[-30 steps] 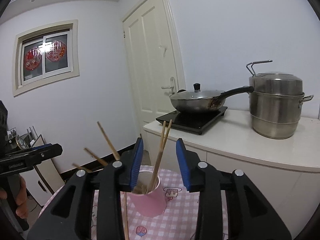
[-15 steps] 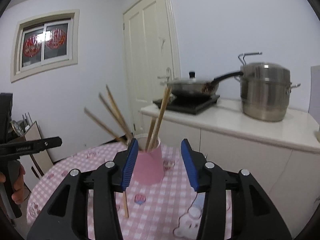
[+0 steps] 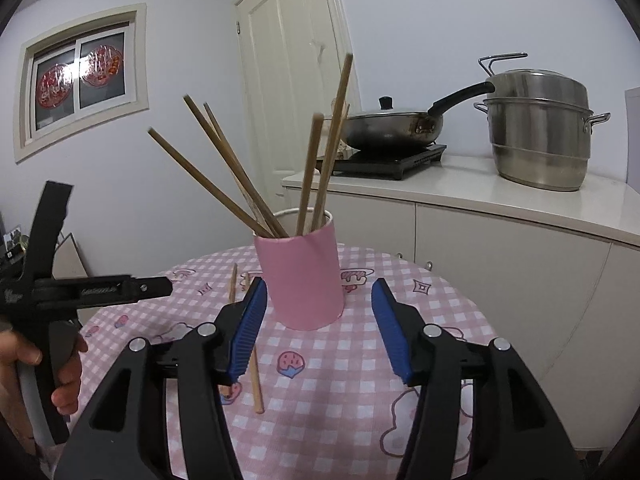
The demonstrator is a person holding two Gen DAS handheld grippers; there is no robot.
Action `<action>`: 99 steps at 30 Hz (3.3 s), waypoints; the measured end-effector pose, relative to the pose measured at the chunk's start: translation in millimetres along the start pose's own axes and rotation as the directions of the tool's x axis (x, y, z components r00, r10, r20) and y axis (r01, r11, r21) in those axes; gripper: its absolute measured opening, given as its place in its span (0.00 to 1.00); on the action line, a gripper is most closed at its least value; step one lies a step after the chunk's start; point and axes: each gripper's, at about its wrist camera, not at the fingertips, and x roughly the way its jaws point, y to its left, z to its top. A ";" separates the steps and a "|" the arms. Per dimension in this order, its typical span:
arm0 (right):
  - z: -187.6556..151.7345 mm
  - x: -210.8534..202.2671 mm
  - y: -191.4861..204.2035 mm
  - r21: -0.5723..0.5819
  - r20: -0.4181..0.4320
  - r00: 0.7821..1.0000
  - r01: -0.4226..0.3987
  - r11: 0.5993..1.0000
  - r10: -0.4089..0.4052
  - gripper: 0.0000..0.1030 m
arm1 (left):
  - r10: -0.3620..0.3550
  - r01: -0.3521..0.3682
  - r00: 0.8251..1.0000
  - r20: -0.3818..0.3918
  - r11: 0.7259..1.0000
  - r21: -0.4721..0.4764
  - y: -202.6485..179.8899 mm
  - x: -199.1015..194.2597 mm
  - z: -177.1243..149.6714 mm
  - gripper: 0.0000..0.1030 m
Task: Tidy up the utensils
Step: 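Move both open tools back over the last chopsticks on the cloth, then close the left tool on a chopstick while the right tool lowers onto another, then close the right tool on its chopstick while the left tool holds its own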
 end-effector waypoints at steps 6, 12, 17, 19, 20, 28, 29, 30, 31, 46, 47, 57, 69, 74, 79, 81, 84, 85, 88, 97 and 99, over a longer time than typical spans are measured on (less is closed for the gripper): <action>0.3 8.8 -15.2 0.061 -0.010 0.998 0.057 0.997 -0.056 0.53 | 0.024 -0.026 0.997 -0.072 0.999 -0.032 3.3 32.2 16.0 0.73; -4.1 16.4 -18.4 0.063 -0.026 0.997 0.080 0.995 -0.079 0.55 | 0.057 -0.060 0.995 -0.084 0.998 -0.033 1.1 55.4 27.8 0.73; -4.8 19.6 -16.7 0.050 -0.037 0.997 0.076 0.996 -0.074 0.56 | 0.096 -0.102 0.987 -0.128 0.994 -0.043 3.7 81.4 42.0 0.73; -3.9 24.0 -15.6 0.042 -0.055 0.996 0.073 0.996 -0.070 0.56 | 0.113 -0.119 0.984 -0.139 0.992 -0.033 2.7 87.8 45.3 0.73; -3.8 26.0 -14.6 0.037 -0.065 0.996 0.068 0.997 -0.065 0.56 | 0.119 -0.125 0.982 -0.144 0.992 -0.030 2.2 91.1 47.1 0.73; -4.4 33.7 -7.4 -0.005 -0.098 0.994 0.047 0.999 -0.047 0.56 | 0.192 -0.195 0.966 -0.174 0.981 0.003 -3.5 120.7 57.7 0.67; -4.5 33.9 -7.4 -0.006 -0.099 0.994 0.046 0.999 -0.046 0.56 | 0.200 -0.202 0.964 -0.176 0.979 0.007 -4.0 122.2 59.1 0.67; -4.6 34.4 -7.8 -0.005 -0.102 0.994 0.044 0.999 -0.044 0.56 | 0.204 -0.207 0.962 -0.180 0.978 0.003 -4.0 124.8 61.9 0.67; -4.4 35.0 -8.6 -0.003 -0.105 0.994 0.040 0.999 -0.040 0.56 | 0.206 -0.209 0.962 -0.181 0.978 0.000 -4.1 126.1 63.7 0.66; -4.6 35.7 -0.5 -0.042 -0.110 0.994 -0.004 0.999 0.000 0.56 | 0.204 -0.202 0.967 -0.154 0.979 0.033 15.8 117.6 60.3 0.09; -4.4 35.5 0.4 -0.048 -0.109 0.994 -0.010 0.999 0.004 0.56 | 0.191 -0.188 0.969 -0.158 0.982 0.031 19.0 112.3 56.9 0.08; -9.8 34.4 48.6 -0.238 -0.154 0.983 -0.139 0.961 0.103 0.49 | 0.135 -0.138 0.981 -0.136 0.990 -0.013 57.7 63.1 20.8 0.08; 0.6 100.4 125.9 -0.465 -0.325 0.945 -0.194 0.864 0.038 0.46 | 0.018 -0.029 0.994 -0.110 0.994 -0.104 77.0 54.1 9.8 0.09; 0.4 132.0 151.1 -0.555 -0.326 0.945 -0.169 0.815 -0.026 0.44 | 0.027 -0.037 0.995 -0.096 0.995 -0.096 79.2 47.5 4.4 0.09; -3.2 172.7 158.2 -0.577 -0.368 0.926 -0.163 0.800 -0.077 0.41 | 0.036 -0.042 0.996 -0.087 0.996 -0.075 74.4 44.1 1.3 0.09; -5.8 189.3 158.4 -0.570 -0.404 0.910 -0.171 0.804 -0.093 0.38 | 0.041 -0.047 0.995 -0.087 0.997 -0.062 71.6 44.1 -0.2 0.09; -5.6 208.9 152.8 -0.541 -0.441 0.888 -0.149 0.827 -0.128 0.32 | 0.050 -0.055 0.995 -0.086 0.997 -0.051 70.2 44.4 0.1 0.09; -5.1 212.6 149.8 -0.526 -0.449 0.884 -0.143 0.838 -0.131 0.31 | 0.046 -0.051 0.995 -0.087 0.997 -0.056 71.1 44.2 0.1 0.09; -0.8 222.5 141.4 -0.460 -0.509 0.854 -0.163 0.873 -0.109 0.31 | 0.041 -0.046 0.995 -0.087 0.997 -0.059 72.5 44.4 0.2 0.09; 0.9 234.4 142.7 -0.427 -0.561 0.820 -0.173 0.888 -0.110 0.13 | 0.064 -0.067 0.995 -0.079 0.997 -0.030 69.1 45.0 -1.1 0.09; -1.1 232.3 144.3 -0.395 -0.586 0.807 -0.212 0.894 -0.067 0.01 | 0.065 -0.067 0.995 -0.079 0.997 -0.028 68.6 44.8 -1.2 0.09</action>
